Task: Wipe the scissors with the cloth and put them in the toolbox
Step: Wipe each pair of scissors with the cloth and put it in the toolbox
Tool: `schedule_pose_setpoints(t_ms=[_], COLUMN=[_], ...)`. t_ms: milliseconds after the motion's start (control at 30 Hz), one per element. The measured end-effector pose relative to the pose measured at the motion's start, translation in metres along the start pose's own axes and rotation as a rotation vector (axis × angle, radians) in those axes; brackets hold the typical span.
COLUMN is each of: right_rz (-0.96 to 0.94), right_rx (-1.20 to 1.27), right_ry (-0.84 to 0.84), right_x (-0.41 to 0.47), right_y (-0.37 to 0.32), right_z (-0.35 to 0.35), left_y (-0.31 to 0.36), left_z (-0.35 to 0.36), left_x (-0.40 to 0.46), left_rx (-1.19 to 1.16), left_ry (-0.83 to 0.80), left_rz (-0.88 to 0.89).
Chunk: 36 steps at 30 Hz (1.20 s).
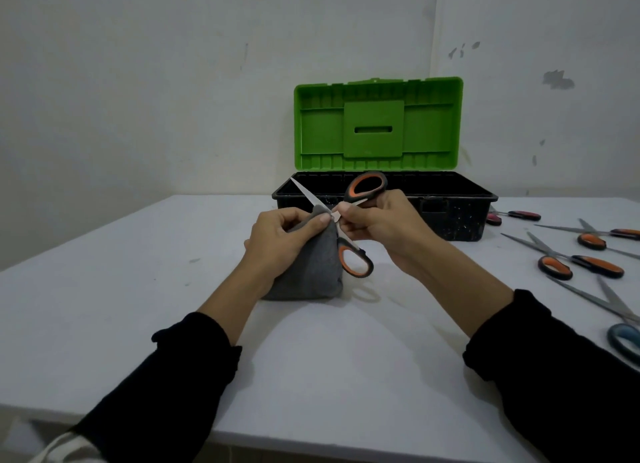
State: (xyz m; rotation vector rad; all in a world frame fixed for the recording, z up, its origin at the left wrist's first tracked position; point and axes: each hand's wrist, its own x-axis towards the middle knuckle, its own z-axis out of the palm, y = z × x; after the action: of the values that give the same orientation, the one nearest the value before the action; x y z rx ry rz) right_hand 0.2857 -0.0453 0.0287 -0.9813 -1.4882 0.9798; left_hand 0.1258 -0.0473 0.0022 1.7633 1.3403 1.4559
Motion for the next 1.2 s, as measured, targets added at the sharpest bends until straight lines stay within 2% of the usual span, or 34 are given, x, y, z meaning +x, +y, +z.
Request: schedule_pose_setpoints(t_ms=[133, 233, 367, 433, 533, 600, 700, 767, 900, 967, 1100, 1200], right_rz=[0.020, 0.032, -0.023, -0.033, -0.002, 0.008, 0.013, 0.006, -0.031, -0.047, -0.123, -0.144], right_rx=[-0.008, -0.007, -0.113, -0.077, 0.027, 0.008, -0.047, -0.185, -0.678, -0.823, -0.781, -0.725], right_ry=[-0.012, 0.017, 0.024, 0.068, 0.085, 0.092, 0.147, 0.114, -0.073, -0.156, -0.168, -0.135], right_x=[-0.002, 0.000, -0.001, -0.001, -0.002, 0.000, 0.007, 0.009, 0.005, 0.004, 0.007, 0.008], right_y=[-0.007, -0.010, -0.006, -0.005, -0.006, -0.006, -0.010, -0.017, -0.027, -0.029, -0.030, -0.027], right_z=[-0.012, -0.021, -0.009, -0.006, -0.013, -0.020, -0.035, -0.046, -0.046, -0.036, -0.021, -0.021], left_y=[-0.003, -0.008, -0.001, 0.000, -0.003, -0.008, -0.012, -0.010, -0.001, 0.004, 0.013, 0.013], left_z=[-0.003, -0.010, -0.002, 0.001, -0.004, -0.009, -0.015, -0.017, -0.013, -0.009, 0.005, 0.004], left_x=[0.002, 0.003, -0.002, -0.003, -0.001, 0.000, 0.005, 0.007, 0.008, 0.007, 0.000, -0.002], left_rx=[0.059, 0.013, -0.006, 0.001, 0.024, 0.023, 0.003, 0.011, 0.019, 0.002, 0.120, 0.197], left_ry=[-0.045, -0.036, 0.017, 0.012, -0.030, -0.028, 0.083, 0.188, 0.278, 0.320, 0.202, 0.037], left_rz=[0.041, 0.032, 0.158, 0.180, 0.167, 0.125, 0.039, 0.022, 0.058, 0.097, 0.293, 0.391])
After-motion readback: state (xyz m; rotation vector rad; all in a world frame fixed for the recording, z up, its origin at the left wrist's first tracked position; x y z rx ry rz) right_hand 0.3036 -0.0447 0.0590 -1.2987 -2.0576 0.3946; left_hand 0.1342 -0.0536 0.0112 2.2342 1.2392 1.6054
